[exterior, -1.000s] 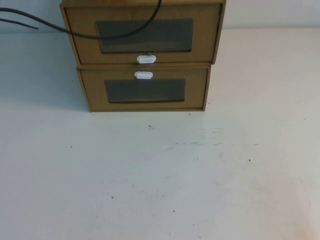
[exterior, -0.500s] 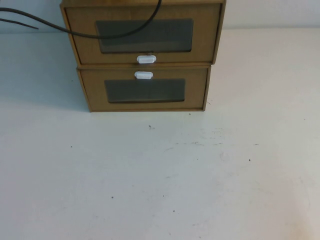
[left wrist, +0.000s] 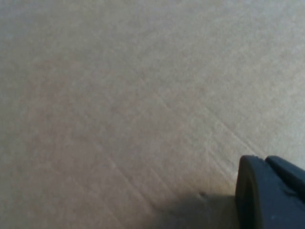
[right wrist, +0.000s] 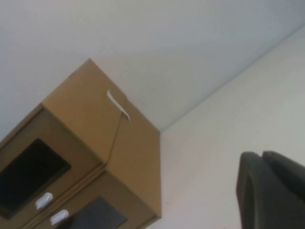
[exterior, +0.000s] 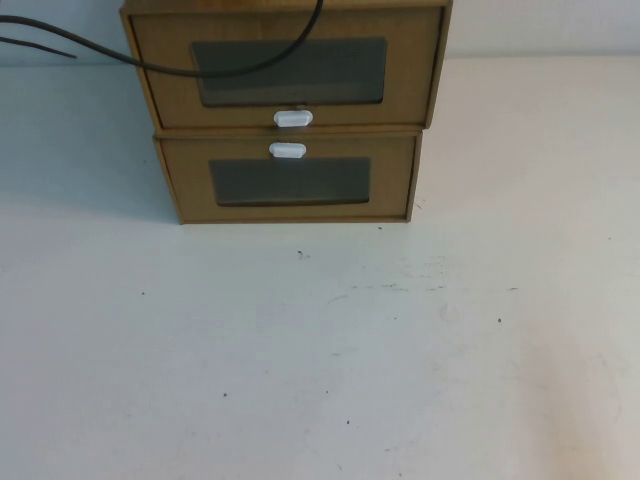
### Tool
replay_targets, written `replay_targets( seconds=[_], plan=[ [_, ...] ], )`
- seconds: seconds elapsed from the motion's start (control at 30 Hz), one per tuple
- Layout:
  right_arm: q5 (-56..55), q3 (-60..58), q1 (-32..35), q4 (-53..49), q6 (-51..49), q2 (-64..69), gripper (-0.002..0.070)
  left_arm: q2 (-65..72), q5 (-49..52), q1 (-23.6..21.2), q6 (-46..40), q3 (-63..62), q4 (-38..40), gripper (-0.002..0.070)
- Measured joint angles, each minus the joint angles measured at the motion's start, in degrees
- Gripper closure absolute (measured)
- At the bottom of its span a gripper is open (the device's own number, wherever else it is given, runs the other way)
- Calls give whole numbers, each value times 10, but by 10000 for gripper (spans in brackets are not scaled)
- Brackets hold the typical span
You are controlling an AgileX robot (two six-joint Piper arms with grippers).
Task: Open the shoe box
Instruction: 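Pull the top drawer of the cardboard box fully open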
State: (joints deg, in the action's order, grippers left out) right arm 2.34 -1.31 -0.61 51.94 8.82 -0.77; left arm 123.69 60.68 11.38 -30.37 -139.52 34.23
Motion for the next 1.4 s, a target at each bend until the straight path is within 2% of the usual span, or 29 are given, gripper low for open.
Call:
replay_targets(
  seconds=[0.23,0.53,0.7,0.93,1.03,1.2,1.4],
  plan=[
    [127,60,0,24,0,48,689,0,1,0,1,0,0,680],
    [320,240,0,-121,4,282,689,0,4,0,4,0,0,680],
    [396,322,0,-144,60,412,690,0,6,0,9,0,0,680],
    [446,440,-7,-116,149,554,689,0,7,0,9,0,0,680],
    [446,483,-43,-116,157,597,689,0,10,0,10,0,0,680],
    [433,563,-150,-135,149,673,689,0,10,0,10,0,0,680],
    [416,661,-298,-265,76,771,689,0,14,0,10,0,0,680]
  ],
)
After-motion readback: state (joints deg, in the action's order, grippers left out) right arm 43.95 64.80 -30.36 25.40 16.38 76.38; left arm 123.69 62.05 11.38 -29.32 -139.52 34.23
